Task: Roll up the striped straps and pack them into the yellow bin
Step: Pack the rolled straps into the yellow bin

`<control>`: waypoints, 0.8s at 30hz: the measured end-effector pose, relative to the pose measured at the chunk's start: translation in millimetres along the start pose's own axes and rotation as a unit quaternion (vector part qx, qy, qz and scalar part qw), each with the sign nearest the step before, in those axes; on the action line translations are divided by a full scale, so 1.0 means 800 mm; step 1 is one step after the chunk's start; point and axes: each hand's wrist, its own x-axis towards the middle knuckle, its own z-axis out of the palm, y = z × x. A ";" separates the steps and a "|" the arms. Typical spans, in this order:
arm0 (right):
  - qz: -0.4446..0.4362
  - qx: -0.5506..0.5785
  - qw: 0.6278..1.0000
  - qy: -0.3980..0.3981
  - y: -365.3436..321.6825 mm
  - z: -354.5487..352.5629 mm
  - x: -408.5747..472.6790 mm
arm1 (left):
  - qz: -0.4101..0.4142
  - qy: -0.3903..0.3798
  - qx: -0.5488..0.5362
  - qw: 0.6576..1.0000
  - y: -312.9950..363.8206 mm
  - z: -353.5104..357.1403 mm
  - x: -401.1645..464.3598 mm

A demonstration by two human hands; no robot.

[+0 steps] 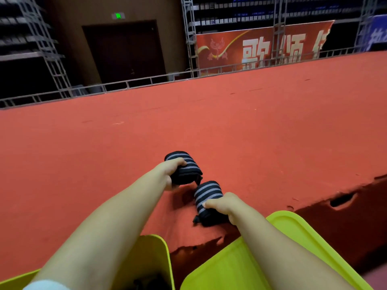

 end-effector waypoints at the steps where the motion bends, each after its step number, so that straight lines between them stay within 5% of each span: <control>1: -0.001 0.013 1.000 0.008 -0.001 0.000 -0.004 | 0.024 -0.001 -0.007 1.000 0.003 -0.012 -0.014; 7: -0.085 0.095 0.989 0.081 -0.021 -0.005 -0.062 | 0.168 0.033 0.009 0.985 -0.015 -0.103 -0.120; 15: -0.259 0.086 0.962 -0.004 -0.050 0.044 -0.210 | 0.198 -0.014 -0.050 0.979 -0.079 -0.186 -0.262; 24: -0.301 0.078 0.949 -0.052 -0.025 0.103 -0.289 | 0.264 -0.065 -0.037 0.962 -0.147 -0.234 -0.324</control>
